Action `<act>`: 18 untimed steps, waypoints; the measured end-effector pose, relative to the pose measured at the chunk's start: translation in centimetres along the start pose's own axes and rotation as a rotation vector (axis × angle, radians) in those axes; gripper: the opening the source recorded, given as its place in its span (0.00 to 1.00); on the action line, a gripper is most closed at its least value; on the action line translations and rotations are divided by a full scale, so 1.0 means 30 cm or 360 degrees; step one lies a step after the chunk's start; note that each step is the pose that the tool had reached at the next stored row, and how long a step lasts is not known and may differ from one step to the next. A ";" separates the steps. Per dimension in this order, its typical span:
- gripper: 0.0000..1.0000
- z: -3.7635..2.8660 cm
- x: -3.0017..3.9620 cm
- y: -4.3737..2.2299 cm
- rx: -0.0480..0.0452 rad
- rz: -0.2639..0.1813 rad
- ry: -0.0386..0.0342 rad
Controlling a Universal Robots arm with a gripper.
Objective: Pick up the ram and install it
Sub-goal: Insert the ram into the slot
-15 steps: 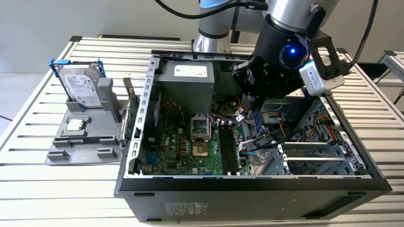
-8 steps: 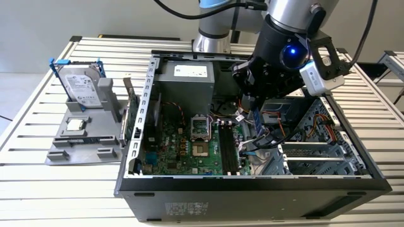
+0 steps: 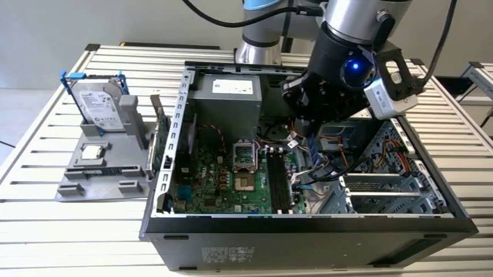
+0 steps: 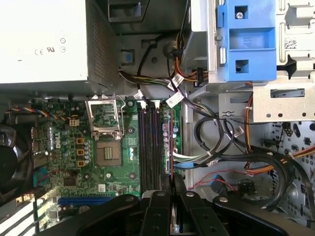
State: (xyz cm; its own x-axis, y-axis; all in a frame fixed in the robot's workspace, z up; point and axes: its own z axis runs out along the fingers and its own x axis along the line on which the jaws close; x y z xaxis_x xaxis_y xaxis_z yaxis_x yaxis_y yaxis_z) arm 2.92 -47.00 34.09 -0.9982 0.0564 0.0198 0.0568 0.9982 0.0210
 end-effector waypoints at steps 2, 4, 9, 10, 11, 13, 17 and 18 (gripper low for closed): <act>0.00 0.011 0.001 0.000 0.0000 0.0000 0.0000; 0.00 0.017 0.002 -0.001 0.0000 0.0000 0.0000; 0.00 0.041 0.005 -0.001 0.0000 0.0000 0.0000; 0.00 0.047 0.006 -0.001 0.0000 0.0000 0.0000; 0.00 0.052 0.006 -0.002 0.0000 0.0000 0.0000; 0.00 0.056 0.006 -0.002 0.0000 0.0000 0.0000; 0.00 0.056 0.006 -0.002 0.0000 0.0000 0.0000; 0.00 0.057 0.006 -0.002 0.0000 0.0000 0.0000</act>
State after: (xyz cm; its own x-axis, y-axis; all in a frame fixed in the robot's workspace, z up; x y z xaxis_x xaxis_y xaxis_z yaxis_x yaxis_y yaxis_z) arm 2.69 -47.01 32.38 -0.9982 0.0565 0.0198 0.0569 0.9982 0.0210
